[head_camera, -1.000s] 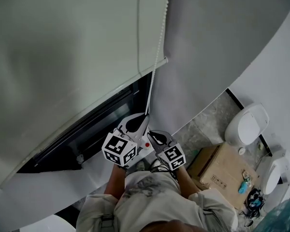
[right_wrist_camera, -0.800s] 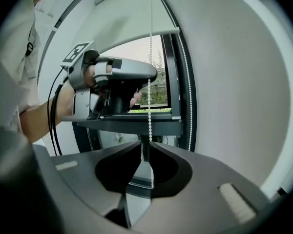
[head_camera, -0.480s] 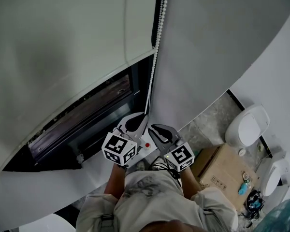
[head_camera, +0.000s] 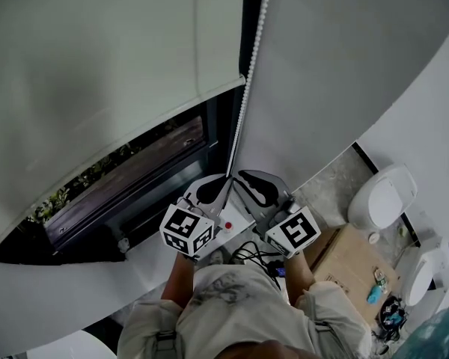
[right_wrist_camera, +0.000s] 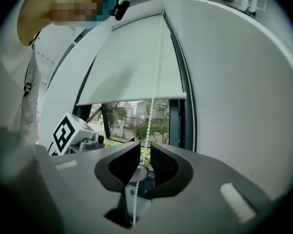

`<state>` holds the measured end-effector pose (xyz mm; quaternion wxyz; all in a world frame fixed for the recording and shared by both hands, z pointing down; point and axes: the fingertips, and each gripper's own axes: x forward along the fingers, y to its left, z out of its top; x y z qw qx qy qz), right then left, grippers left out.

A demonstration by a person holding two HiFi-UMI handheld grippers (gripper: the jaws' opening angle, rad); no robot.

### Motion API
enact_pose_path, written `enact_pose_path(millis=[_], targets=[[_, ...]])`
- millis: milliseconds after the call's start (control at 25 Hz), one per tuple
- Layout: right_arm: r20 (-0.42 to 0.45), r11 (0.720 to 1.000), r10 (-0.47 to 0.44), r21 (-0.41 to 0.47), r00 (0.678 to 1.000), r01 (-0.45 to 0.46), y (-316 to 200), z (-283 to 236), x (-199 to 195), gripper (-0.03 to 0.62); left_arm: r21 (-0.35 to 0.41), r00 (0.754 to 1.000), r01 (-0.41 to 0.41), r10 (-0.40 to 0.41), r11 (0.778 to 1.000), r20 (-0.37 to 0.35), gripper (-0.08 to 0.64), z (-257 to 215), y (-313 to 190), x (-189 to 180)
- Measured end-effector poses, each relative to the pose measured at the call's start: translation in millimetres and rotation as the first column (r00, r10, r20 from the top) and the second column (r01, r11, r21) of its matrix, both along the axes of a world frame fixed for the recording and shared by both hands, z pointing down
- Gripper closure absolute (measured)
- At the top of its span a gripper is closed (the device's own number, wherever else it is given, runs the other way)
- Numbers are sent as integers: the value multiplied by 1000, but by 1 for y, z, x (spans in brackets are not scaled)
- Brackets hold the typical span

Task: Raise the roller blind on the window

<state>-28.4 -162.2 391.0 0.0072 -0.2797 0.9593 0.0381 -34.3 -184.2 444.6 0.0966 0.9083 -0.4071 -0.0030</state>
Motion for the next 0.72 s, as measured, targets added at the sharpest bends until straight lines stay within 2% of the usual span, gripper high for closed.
enact_pose_path(millis=[320, 720], targets=[[14, 995, -23, 102, 1000, 21, -12, -48, -6, 515, 1, 1000, -2, 2, 1000, 5, 548, -2, -1, -1], [59, 989, -54, 142, 997, 45, -22, -82, -14, 509, 2, 1000, -12, 12, 1000, 6, 546, -2, -1, 4]])
